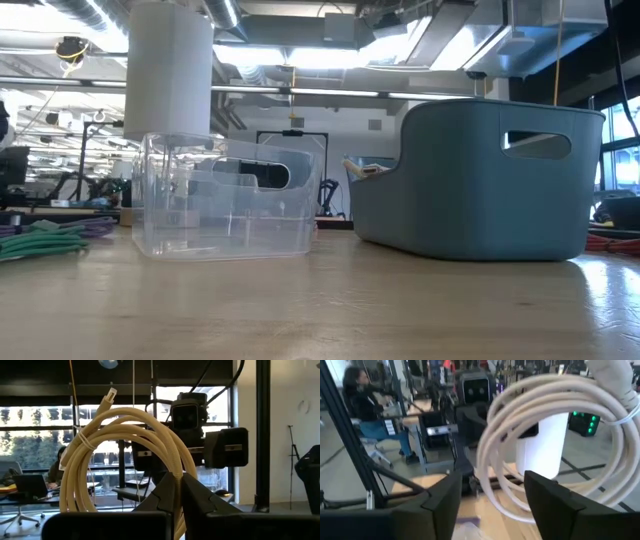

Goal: Pick & Place USB Port
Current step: Put the light brown HDMI cable into the blue bin

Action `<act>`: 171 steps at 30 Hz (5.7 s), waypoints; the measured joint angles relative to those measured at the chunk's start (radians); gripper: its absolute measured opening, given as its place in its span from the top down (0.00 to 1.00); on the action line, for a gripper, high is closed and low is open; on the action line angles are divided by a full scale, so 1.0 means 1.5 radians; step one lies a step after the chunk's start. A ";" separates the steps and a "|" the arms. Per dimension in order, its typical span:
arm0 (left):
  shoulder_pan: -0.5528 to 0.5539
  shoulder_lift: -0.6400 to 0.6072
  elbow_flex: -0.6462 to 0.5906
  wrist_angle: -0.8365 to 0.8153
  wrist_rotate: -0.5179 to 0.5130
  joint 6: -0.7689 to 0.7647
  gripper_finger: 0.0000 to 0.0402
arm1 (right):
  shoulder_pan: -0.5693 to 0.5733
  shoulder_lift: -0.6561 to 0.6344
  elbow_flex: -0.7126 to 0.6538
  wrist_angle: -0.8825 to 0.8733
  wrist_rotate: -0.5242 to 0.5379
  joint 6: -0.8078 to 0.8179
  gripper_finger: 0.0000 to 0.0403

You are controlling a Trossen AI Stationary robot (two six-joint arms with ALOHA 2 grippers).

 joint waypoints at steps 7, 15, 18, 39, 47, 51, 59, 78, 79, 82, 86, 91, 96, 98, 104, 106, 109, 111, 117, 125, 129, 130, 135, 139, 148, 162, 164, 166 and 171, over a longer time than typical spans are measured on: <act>0.000 0.009 0.001 0.016 0.015 0.000 0.98 | -0.025 0.030 0.000 0.030 -0.021 -0.015 0.41; 0.001 0.015 0.000 0.016 0.014 -0.006 0.98 | -0.060 0.068 0.000 0.086 -0.086 -0.019 0.42; 0.001 0.015 0.000 0.016 0.017 -0.006 0.98 | -0.067 0.081 0.000 0.092 -0.092 -0.021 0.45; -0.015 0.015 0.000 0.017 0.032 0.035 0.85 | -0.078 0.081 0.000 0.099 -0.058 -0.073 0.96; -0.016 0.014 0.000 0.014 -0.001 -0.003 0.59 | -0.078 0.057 0.000 0.068 -0.015 -0.086 0.96; -0.017 0.007 0.000 0.013 -0.020 0.021 0.49 | -0.069 0.020 0.000 0.019 0.054 -0.073 0.96; -0.017 -0.008 0.000 0.010 -0.051 0.065 0.45 | -0.012 -0.060 0.001 -0.144 0.187 0.022 0.96; -0.016 -0.008 0.000 0.002 -0.077 0.100 0.49 | 0.070 0.011 0.001 -0.413 0.060 0.368 0.96; -0.016 -0.008 0.000 -0.002 -0.077 0.100 0.49 | 0.070 0.020 0.001 -0.419 0.039 0.378 0.96; -0.016 -0.008 0.000 -0.010 -0.078 0.100 0.49 | 0.059 0.056 0.001 -0.450 -0.018 0.403 0.96; -0.016 -0.008 0.000 -0.016 -0.078 0.100 0.49 | 0.037 0.098 0.001 -0.499 -0.100 0.440 0.96; -0.016 -0.008 0.000 -0.021 -0.078 0.099 0.50 | 0.021 0.138 0.001 -0.510 -0.158 0.430 0.96; -0.016 -0.008 0.000 -0.025 -0.077 0.089 0.50 | -0.002 0.164 0.001 -0.516 -0.178 0.408 0.96; -0.016 -0.008 0.000 -0.025 -0.076 0.084 0.50 | -0.010 0.173 0.001 -0.516 -0.193 0.390 0.96; -0.016 -0.008 0.000 -0.025 -0.076 0.082 0.51 | -0.035 0.194 -0.030 -0.476 -0.236 0.357 0.96; -0.016 -0.008 0.000 -0.025 -0.076 0.090 0.51 | -0.040 0.193 -0.072 -0.438 -0.258 0.355 0.96; -0.016 -0.008 0.000 -0.025 -0.076 0.098 0.51 | -0.047 0.186 -0.142 -0.384 -0.293 0.365 0.96; -0.016 -0.008 0.000 -0.024 -0.076 0.099 0.51 | -0.051 0.180 -0.189 -0.336 -0.296 0.368 0.96; -0.016 -0.008 0.000 -0.024 -0.077 0.100 0.51 | -0.075 0.168 -0.313 -0.190 -0.324 0.373 0.96; -0.016 -0.008 0.000 -0.024 -0.077 0.100 0.51 | -0.120 0.166 -0.449 -0.004 -0.346 0.367 0.96; -0.016 -0.008 0.000 -0.024 -0.077 0.100 0.51 | -0.139 0.165 -0.500 0.068 -0.367 0.368 0.96; -0.016 -0.008 0.000 -0.024 -0.077 0.100 0.51 | -0.140 0.165 -0.506 0.073 -0.367 0.367 0.96; -0.016 -0.008 0.000 -0.024 -0.077 0.100 0.51 | -0.141 0.166 -0.507 0.077 -0.369 0.367 0.91; -0.016 -0.008 0.000 -0.024 -0.077 0.100 0.51 | -0.142 0.169 -0.492 0.061 -0.359 0.378 0.74; -0.016 -0.008 0.000 -0.024 -0.071 0.100 0.51 | -0.142 0.166 -0.466 0.005 -0.346 0.406 0.50; -0.020 -0.008 0.000 -0.028 -0.070 0.095 0.51 | -0.138 0.154 -0.327 -0.174 -0.261 0.350 0.52; -0.020 -0.008 0.000 -0.028 -0.070 0.094 0.51 | -0.138 0.154 -0.325 -0.183 -0.258 0.347 0.53; -0.024 -0.008 0.000 -0.028 -0.070 0.090 0.51 | -0.138 0.154 -0.325 -0.187 -0.259 0.348 0.53; -0.028 -0.008 0.000 -0.028 -0.072 0.090 0.51 | -0.138 0.154 -0.329 -0.206 -0.253 0.350 0.53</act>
